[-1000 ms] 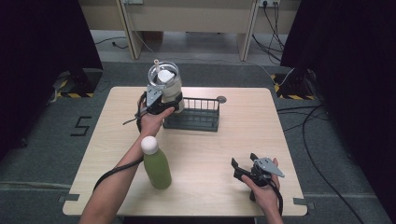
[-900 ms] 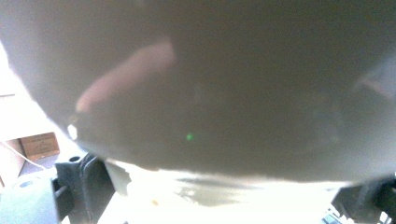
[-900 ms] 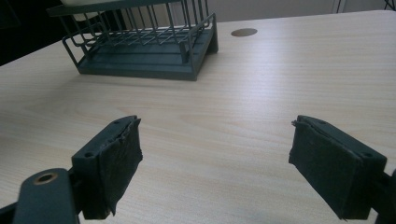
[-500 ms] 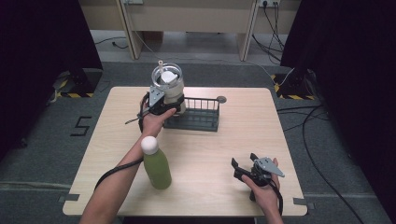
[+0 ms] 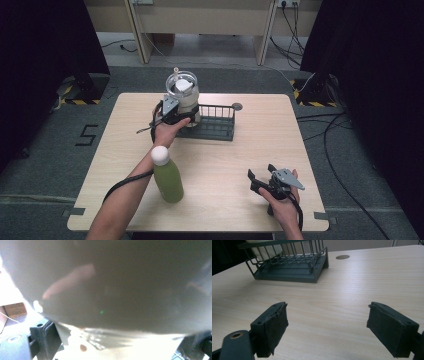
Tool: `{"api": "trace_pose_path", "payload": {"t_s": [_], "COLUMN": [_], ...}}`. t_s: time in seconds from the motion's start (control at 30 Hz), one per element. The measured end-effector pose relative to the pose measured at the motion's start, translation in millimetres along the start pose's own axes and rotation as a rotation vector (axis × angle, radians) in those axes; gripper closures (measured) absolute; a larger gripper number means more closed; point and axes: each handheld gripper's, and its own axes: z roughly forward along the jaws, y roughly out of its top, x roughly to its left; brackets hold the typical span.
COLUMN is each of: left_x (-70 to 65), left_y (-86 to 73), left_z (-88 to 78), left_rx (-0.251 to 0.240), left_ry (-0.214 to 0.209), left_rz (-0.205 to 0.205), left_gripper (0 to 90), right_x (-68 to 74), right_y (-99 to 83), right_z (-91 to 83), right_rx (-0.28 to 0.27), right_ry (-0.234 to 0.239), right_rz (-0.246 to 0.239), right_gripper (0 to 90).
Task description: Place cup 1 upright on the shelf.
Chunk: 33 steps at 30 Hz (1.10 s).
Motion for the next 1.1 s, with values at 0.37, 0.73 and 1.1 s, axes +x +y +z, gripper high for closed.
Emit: {"api": "trace_pose_path", "payload": {"t_s": [0.37,0.73,1.1], "left_x": [1.1,1.3,2.1], "left_y": [-5.1,-6.1,-7.1], "left_z": [3.2,5.6,9.6], "left_rx": [0.011,0.008,0.006], "left_ry": [-0.003,-0.004,-0.019], "left_rz": [-0.011,-0.012,0.002], "left_gripper": [9.9,9.8,9.5], "right_x": [-0.2,-0.3,-0.6], "right_y": [0.0,0.0,-0.1], "right_z": [0.2,0.1,-0.2], "right_rx": [-0.001,-0.001,-0.004], "right_ry": [0.001,0.001,0.003], "right_rz": [-0.004,-0.002,-0.006], "right_gripper": [16.2,16.1,15.9]}}
